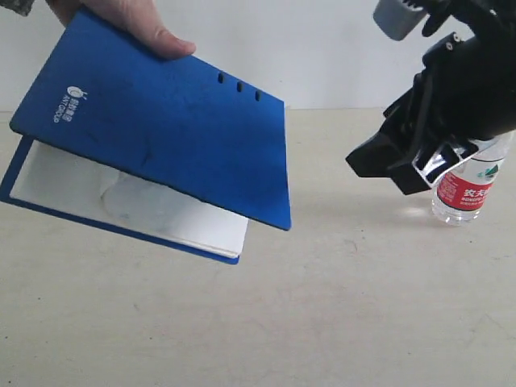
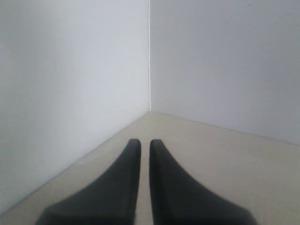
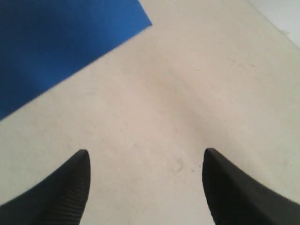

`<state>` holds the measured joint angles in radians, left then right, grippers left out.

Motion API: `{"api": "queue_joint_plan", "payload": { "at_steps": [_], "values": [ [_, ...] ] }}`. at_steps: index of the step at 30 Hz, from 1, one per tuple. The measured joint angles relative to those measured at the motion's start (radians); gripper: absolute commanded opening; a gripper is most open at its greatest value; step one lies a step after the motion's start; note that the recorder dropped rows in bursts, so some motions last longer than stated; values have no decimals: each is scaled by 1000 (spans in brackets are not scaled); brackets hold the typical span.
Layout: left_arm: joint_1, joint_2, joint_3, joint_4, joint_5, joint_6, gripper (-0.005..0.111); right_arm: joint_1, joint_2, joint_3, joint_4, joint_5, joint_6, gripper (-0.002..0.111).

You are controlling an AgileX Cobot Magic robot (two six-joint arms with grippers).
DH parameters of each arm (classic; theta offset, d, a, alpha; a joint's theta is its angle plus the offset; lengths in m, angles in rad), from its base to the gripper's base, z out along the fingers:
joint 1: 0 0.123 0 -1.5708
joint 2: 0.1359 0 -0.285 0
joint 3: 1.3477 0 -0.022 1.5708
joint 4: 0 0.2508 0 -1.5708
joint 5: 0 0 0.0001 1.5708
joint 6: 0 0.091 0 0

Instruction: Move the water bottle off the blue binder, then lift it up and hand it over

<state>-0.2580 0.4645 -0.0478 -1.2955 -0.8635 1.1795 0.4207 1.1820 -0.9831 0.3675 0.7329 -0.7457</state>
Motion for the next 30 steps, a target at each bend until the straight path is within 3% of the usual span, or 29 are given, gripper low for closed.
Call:
{"api": "queue_joint_plan", "payload": {
  "at_steps": [5, 11, 18, 23, 26, 30],
  "values": [
    [0, -36, -77, 157, 55, 200, 7, 0, -95, 0, -159, 2, 106, 62],
    [0, -167, -239, 293, 412, 545, 7, 0, -277, 0, -473, 2, 366, 62],
    [0, -368, -255, 52, 739, 652, 7, 0, -414, -2, -658, 128, 511, 62],
    [0, -441, -249, -224, 802, 657, 7, 0, -467, -2, -682, 337, 571, 61],
    [0, -442, -210, -378, 857, 637, 7, 0, -512, -2, -684, 404, 630, 49],
    [0, -442, -118, -429, 893, 620, 7, 0, -608, -2, -721, 471, 666, 8]
  ]
}}
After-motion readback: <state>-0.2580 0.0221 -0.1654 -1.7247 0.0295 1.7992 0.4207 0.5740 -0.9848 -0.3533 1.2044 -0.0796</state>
